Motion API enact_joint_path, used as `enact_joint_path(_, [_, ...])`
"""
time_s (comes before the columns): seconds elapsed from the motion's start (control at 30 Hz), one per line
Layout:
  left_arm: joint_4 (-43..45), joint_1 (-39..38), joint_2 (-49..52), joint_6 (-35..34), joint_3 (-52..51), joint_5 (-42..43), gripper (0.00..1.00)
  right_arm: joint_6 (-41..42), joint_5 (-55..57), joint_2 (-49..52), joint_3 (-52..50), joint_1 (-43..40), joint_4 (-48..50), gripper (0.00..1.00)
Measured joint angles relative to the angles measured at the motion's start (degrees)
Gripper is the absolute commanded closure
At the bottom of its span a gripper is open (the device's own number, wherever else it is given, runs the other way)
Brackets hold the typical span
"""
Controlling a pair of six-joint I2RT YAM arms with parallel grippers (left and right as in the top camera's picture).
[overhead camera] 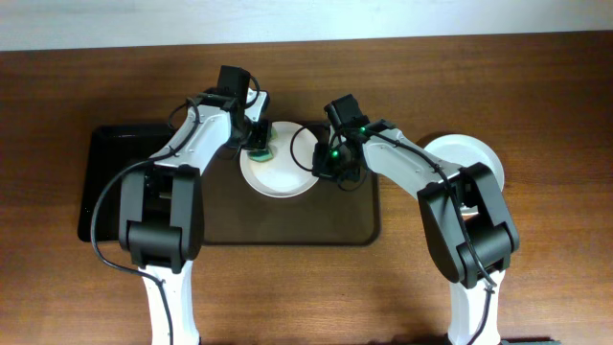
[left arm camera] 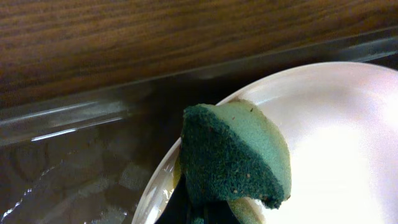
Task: Clean dirty plates on tray and stack at the side
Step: 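Lower the sponge onto the white plate and scrub with the left gripper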
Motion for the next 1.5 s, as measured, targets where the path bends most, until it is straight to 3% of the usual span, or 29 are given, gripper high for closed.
enact_joint_path(0.13, [-6.9,0.2,-0.2,2.1,0.7,-0.1,1.00,-0.2,-0.2,0.0,0.0,0.0,-0.6,0.96])
enact_joint_path(0.33, [-20.5,1.8,0.0,14.4,1.3,7.4,1.00,-1.5,-0.2,0.0,0.0,0.0,-1.3,0.96])
enact_joint_path(0.5, [-19.2,1.9,0.6,19.7,1.4,10.8,1.00,-1.8,-0.2,0.0,0.0,0.0,-1.4,0.96])
enact_joint_path(0.8, [-3.6,1.7,1.4,19.3,1.3,13.2,0.99,-1.0,0.2,0.0,0.0,-0.4,-1.2,0.96])
enact_joint_path(1.0, [0.1,0.4,1.5,9.3,1.5,6.1,0.99,-0.2,0.2,0.0,0.0,-0.4,-0.5,0.96])
enact_joint_path(1.23, [-6.9,-0.4,0.9,2.6,2.6,-0.4,1.00,-0.3,-0.5,0.0,0.0,-0.2,-0.3,0.96])
enact_joint_path(1.5, [-23.1,1.9,1.5,18.3,2.8,11.9,1.00,-1.8,-0.5,0.0,0.0,-0.2,-1.4,0.96])
